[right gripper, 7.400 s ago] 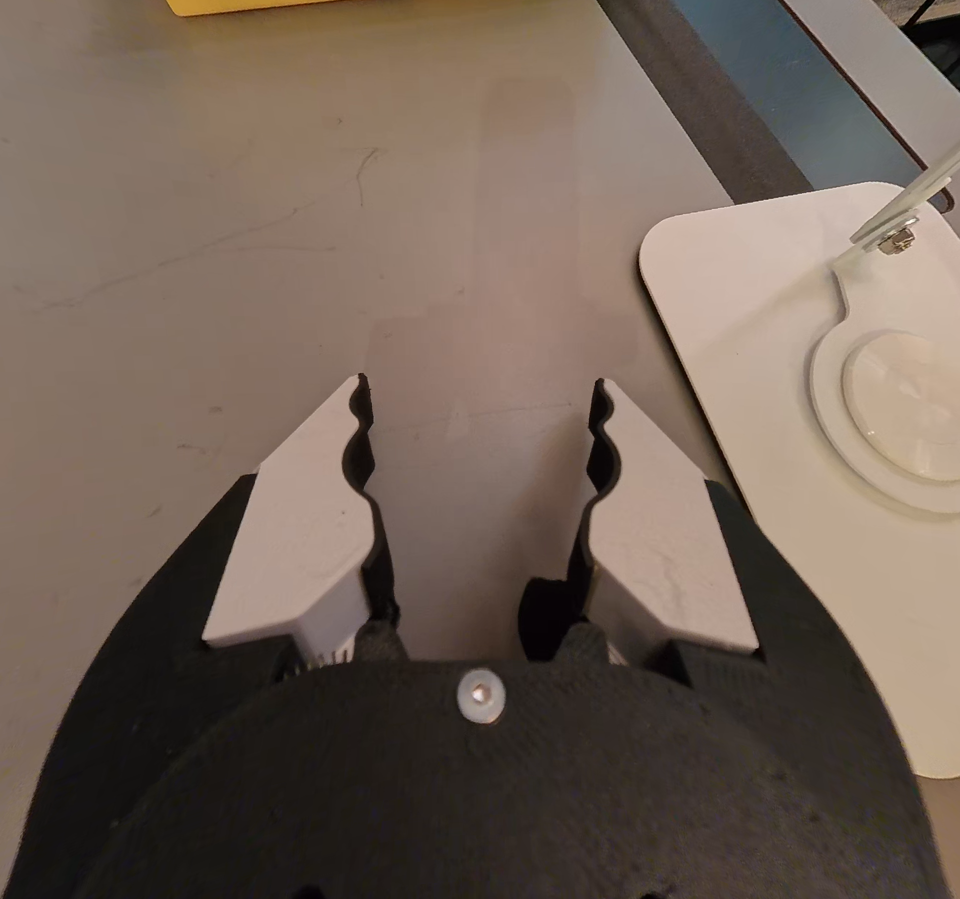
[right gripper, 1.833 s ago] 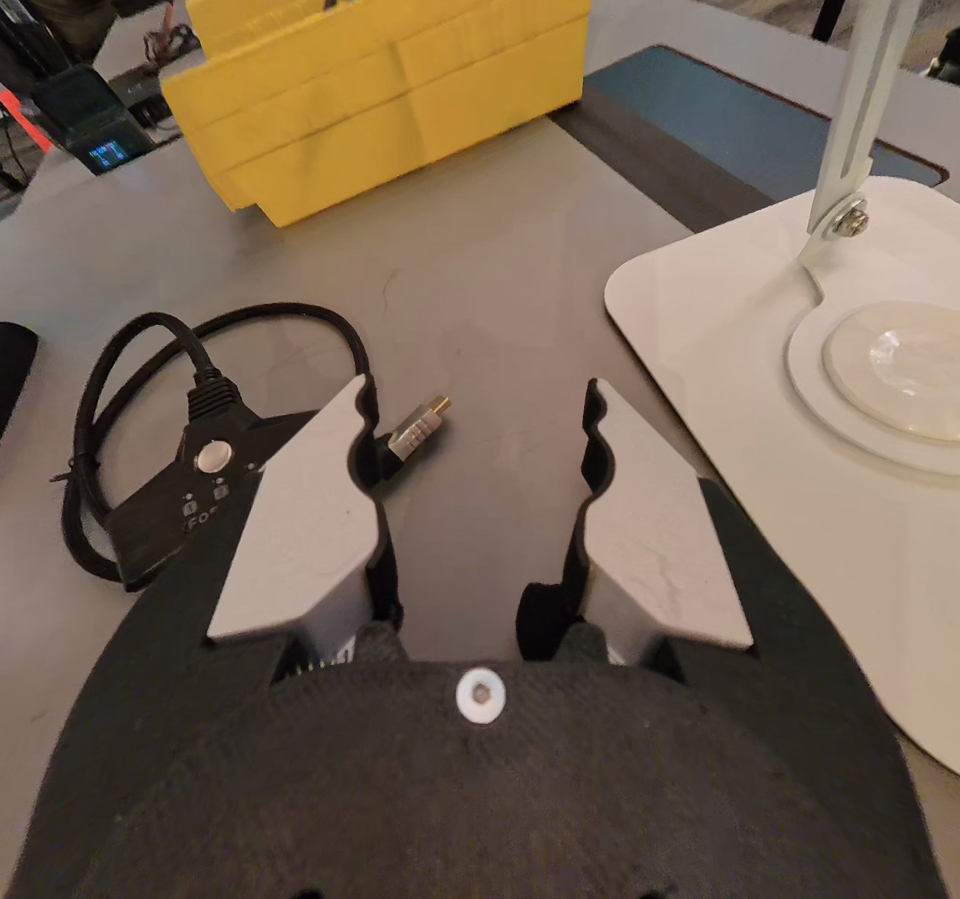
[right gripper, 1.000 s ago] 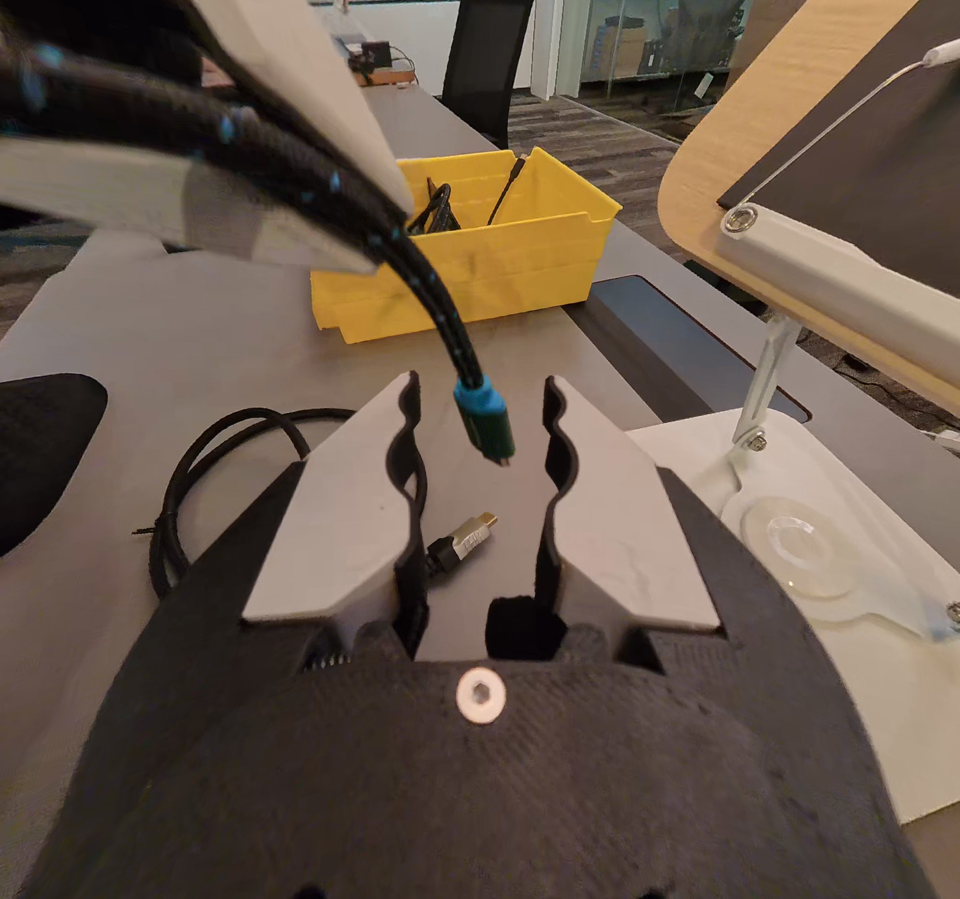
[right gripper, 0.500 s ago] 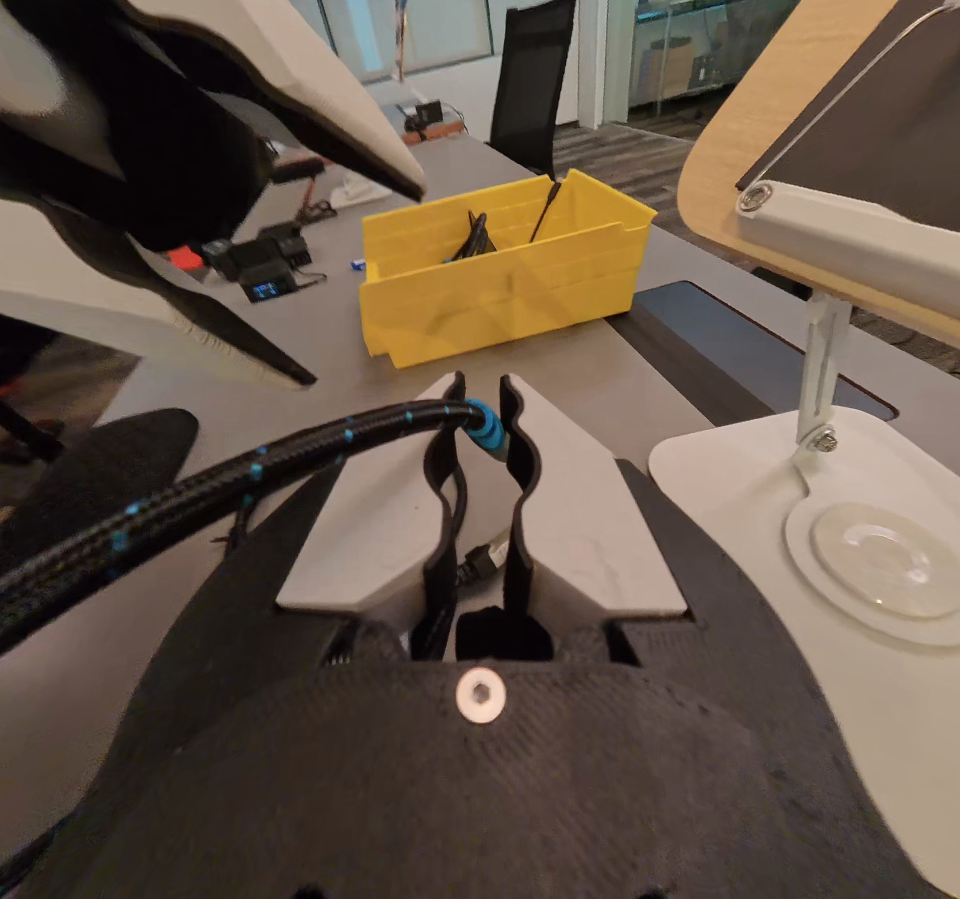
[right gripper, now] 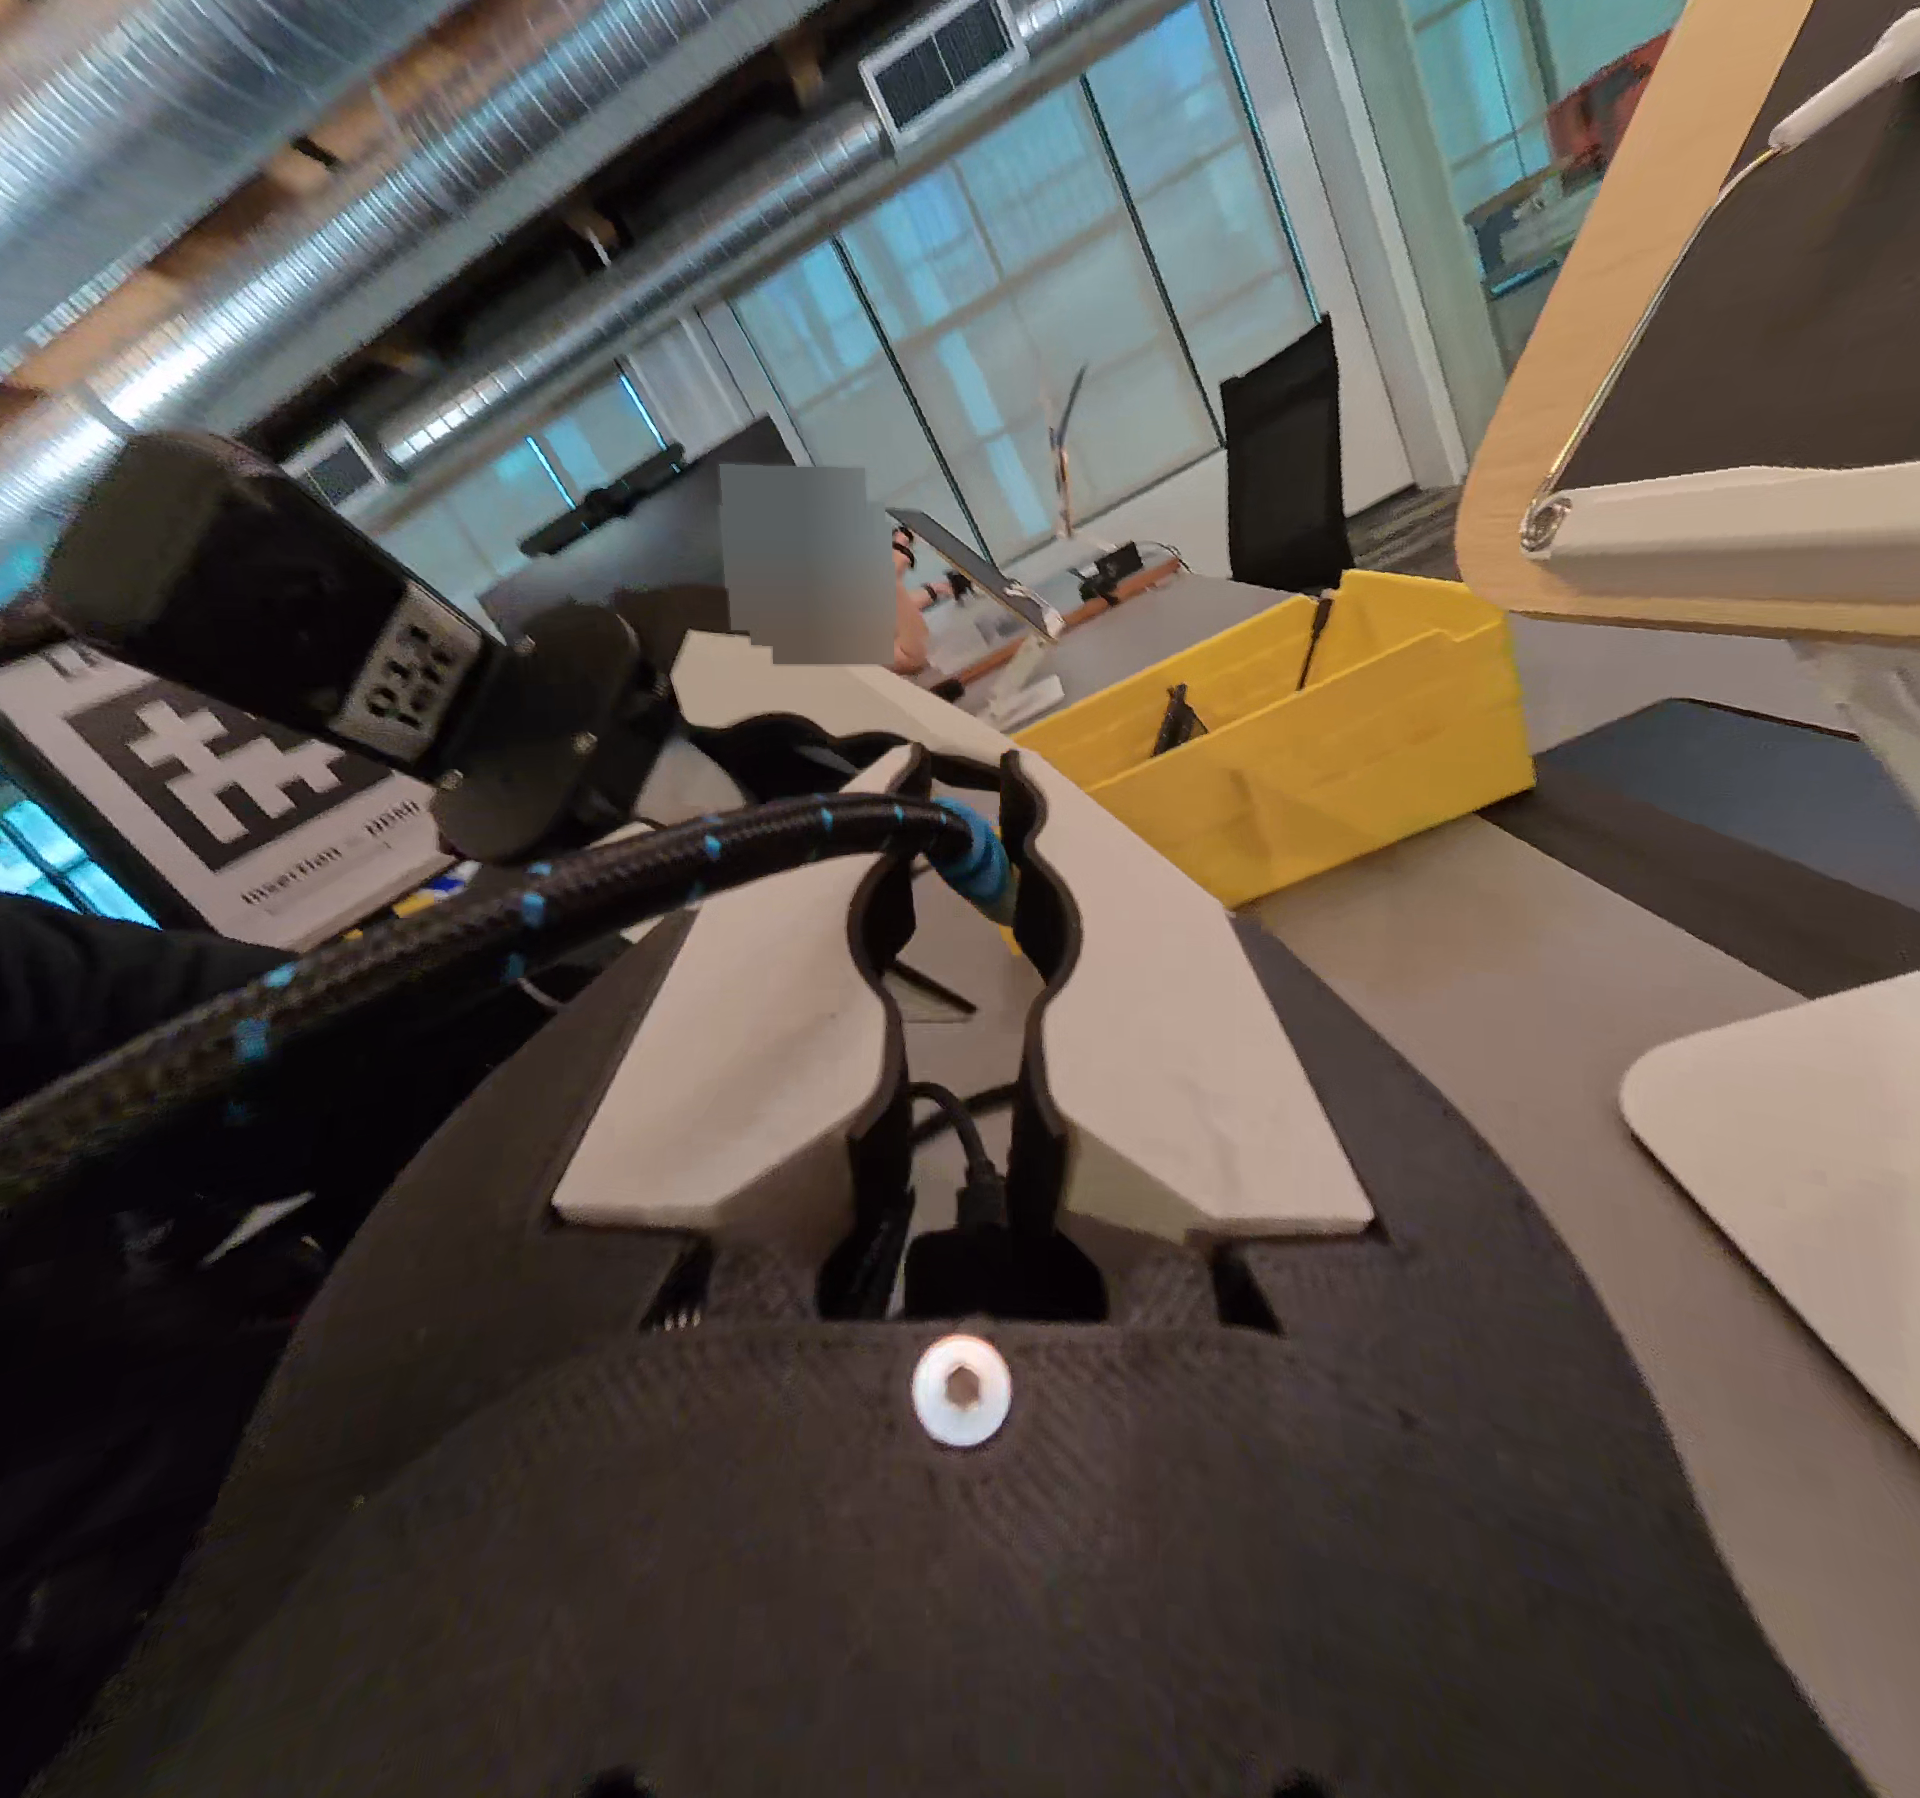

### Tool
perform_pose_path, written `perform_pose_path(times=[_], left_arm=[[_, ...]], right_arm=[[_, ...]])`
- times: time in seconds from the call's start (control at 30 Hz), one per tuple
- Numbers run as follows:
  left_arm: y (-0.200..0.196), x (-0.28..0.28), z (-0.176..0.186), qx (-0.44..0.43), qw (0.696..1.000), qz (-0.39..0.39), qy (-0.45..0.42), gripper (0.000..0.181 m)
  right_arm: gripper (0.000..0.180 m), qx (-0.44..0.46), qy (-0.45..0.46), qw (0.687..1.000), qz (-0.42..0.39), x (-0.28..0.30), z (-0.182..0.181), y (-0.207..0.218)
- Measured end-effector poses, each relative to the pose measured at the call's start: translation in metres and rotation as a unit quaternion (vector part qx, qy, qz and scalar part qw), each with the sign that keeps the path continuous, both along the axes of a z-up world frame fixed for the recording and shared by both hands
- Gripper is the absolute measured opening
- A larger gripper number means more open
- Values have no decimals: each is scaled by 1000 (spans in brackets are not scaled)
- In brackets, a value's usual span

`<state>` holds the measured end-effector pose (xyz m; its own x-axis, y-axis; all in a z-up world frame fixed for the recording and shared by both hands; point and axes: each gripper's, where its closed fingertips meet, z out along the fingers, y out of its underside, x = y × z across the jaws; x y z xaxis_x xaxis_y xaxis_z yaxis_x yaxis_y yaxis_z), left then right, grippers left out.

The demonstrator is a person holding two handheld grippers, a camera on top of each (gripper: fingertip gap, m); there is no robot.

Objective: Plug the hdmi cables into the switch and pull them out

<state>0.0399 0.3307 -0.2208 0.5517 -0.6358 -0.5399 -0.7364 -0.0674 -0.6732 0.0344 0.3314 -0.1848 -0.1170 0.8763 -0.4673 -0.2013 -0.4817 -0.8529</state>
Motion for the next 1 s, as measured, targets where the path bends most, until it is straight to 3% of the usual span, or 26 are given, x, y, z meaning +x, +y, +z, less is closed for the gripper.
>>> perform_pose_path(times=[0.4,0.8,1.0], left_arm=[[-8,23,10,-107,967,-66,-223,23],[-10,26,15,-54,977,-79,-191,9],[-4,6,27,21,992,-56,-106,8]], right_arm=[[11,-27,68,996,54,8,12,-7],[12,-15,60,994,93,0,16,-23],[41,-8,-5,996,84,11,3,-8]])
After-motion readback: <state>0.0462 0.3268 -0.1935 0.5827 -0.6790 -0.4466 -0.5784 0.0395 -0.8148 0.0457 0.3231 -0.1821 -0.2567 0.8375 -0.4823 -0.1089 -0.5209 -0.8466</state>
